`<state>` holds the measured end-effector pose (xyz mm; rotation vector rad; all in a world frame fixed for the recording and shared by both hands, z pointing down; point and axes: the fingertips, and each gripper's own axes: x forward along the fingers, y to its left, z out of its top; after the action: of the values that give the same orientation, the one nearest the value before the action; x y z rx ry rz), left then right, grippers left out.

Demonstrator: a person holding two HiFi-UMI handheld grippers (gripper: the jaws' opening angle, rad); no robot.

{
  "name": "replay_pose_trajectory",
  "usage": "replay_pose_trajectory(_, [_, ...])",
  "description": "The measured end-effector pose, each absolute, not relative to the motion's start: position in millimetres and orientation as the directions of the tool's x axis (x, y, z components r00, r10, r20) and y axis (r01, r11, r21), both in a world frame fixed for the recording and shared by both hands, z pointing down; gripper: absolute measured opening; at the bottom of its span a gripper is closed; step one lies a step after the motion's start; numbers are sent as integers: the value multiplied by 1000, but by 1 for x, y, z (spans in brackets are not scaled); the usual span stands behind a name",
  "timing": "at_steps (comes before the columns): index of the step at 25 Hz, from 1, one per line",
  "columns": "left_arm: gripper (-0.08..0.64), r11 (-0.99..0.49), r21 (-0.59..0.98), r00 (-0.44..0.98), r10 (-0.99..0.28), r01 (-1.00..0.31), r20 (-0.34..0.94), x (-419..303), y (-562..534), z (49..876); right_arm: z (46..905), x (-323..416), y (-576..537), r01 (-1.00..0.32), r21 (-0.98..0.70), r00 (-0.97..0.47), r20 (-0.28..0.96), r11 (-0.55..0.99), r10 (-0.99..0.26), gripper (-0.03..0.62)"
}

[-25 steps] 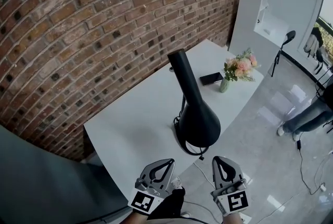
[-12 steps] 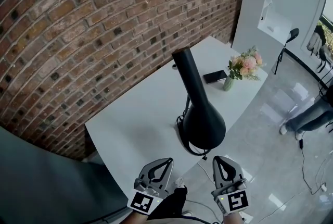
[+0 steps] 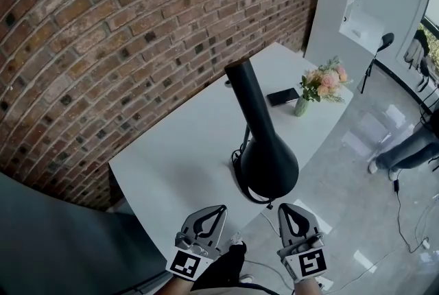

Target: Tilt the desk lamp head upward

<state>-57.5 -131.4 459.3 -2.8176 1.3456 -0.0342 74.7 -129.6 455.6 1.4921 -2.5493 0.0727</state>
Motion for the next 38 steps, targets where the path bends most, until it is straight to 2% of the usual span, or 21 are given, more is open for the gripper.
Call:
replay_pose_trajectory(23, [8,-637,-24,636,-771,-771,38,-50,-146,477,492,75,-151,-872,60,-461,232,486,-857,12])
replay_pose_trajectory(38, [8,-645,-13,645,-764,-764,37,-48,-161,479,489,74,-173,-889,49,-438,191,455,-878,12])
